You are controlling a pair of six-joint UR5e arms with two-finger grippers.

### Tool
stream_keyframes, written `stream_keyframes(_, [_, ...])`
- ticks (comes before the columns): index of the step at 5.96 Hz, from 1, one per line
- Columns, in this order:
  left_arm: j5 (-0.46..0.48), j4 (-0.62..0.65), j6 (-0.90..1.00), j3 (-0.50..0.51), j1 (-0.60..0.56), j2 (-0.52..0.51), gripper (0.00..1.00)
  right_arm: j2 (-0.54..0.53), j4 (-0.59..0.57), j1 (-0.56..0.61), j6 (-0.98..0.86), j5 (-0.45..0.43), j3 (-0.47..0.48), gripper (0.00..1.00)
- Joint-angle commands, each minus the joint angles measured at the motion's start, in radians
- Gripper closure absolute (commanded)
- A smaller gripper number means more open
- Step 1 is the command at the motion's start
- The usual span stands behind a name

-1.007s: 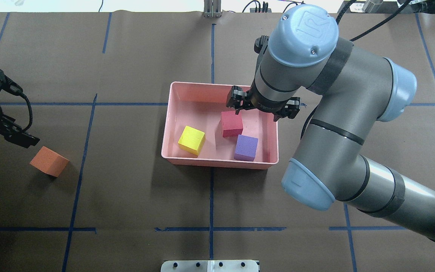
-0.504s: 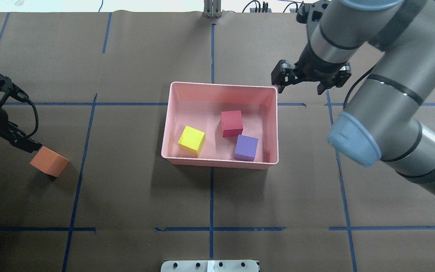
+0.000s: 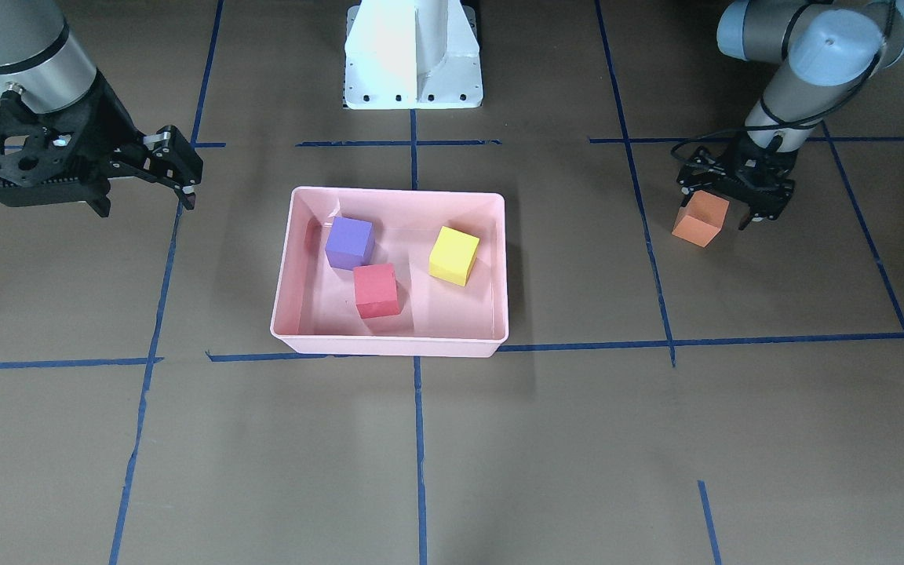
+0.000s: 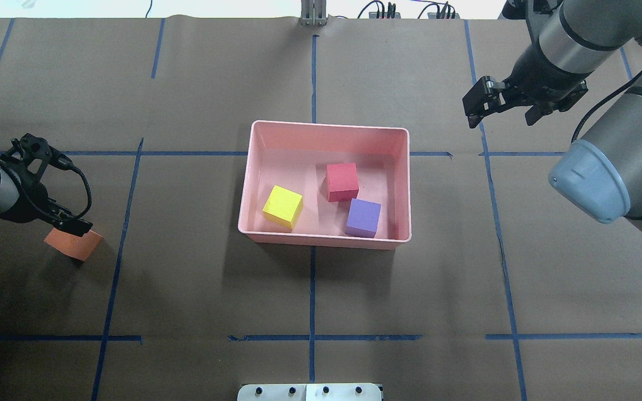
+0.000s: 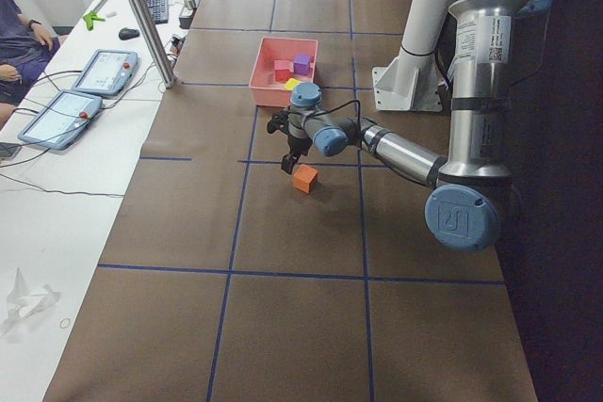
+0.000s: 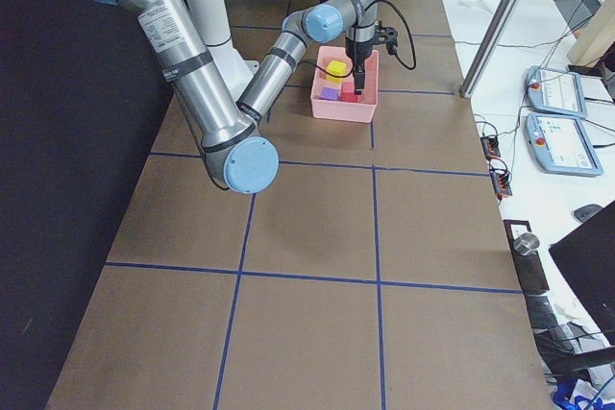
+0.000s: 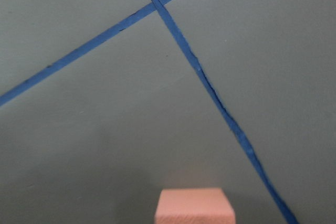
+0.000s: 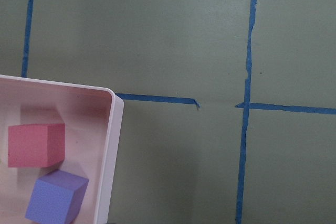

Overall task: Place blocks into pink bin with both arms
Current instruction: 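Withdraw the right gripper while the left gripper descends onto the orange cube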

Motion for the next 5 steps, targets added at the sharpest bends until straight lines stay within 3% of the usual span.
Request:
stream_keyframes(1, [0.006,-0.087,-0.038,0.071,0.020,0.000,0.00,-0.008,0.000,0.004,-0.008,0.002,0.001,0.00])
stream_keyframes(4, [-0.005,-0.087,-0.041,0.127,0.058,0.000,0.00,-0.022,0.003,0.001,-0.008,-0.004,-0.002,0.00])
stream_keyframes(5, [-0.008,-0.084,-0.041,0.124,0.058,-0.001,0.05,-0.023,0.003,0.001,-0.008,-0.010,-0.002,0.00])
